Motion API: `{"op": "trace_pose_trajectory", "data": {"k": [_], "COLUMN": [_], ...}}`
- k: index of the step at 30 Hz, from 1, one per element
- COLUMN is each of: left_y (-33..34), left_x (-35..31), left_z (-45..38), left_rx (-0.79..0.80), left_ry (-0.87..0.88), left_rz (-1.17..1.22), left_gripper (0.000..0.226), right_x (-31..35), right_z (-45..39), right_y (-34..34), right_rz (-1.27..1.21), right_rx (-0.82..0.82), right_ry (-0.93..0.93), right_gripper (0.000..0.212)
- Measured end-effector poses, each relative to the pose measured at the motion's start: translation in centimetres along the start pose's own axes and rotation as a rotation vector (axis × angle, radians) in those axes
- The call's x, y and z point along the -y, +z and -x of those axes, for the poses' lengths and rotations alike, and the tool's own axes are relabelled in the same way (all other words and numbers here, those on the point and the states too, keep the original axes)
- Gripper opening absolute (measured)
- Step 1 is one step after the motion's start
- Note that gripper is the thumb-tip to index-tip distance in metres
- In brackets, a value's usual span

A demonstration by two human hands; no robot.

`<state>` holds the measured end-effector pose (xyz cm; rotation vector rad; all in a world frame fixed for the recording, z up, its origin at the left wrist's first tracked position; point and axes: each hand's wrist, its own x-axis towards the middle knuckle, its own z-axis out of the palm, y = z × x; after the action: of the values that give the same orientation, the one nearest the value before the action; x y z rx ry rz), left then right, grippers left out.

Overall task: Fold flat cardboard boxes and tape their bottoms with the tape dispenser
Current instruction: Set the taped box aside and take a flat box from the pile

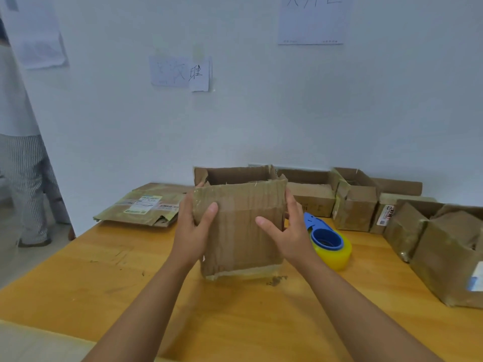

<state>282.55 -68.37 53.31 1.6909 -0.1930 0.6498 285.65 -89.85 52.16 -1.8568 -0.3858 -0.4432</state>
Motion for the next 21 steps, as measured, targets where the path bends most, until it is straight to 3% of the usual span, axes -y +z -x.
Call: {"op": "trace_pose_trajectory", "data": {"k": [3,6,8,19,21], "left_y": [-0.1,-0.1,0.0,0.3,0.2], "left_x": [0.3,1.3,1.6,1.8,1.9], "left_z": [-0.1,0.2,0.3,-0.2,-0.3], "left_rx": [0.011,0.028,0.030,-0.002,0.008], "left_ry": [-0.051,-0.098,-0.118,-0.196,-0.198], "left_rz": [0.019,0.024,0.022,0.048,0.060], "left_gripper": [0.046,0.082,0.092,0.104,0.104], "right_x": [0.2,-0.2,-0.6,0.2,0.3], "right_z": [0.5,1.0,1.1,0.1,-0.4], "right_y": [0.0,0.2,0.2,-0.7,-0.9], "right_rz": [0.026,0.019,-0.029,-0.161,-0.143], "right_rx": [0.022,0.063,0.088,0.160,0.158], "right_ry": [-0.012,0.013,0.026,0.041,0.046], "right_gripper": [0.089,0.085,0.087,0.071,0.082]}}
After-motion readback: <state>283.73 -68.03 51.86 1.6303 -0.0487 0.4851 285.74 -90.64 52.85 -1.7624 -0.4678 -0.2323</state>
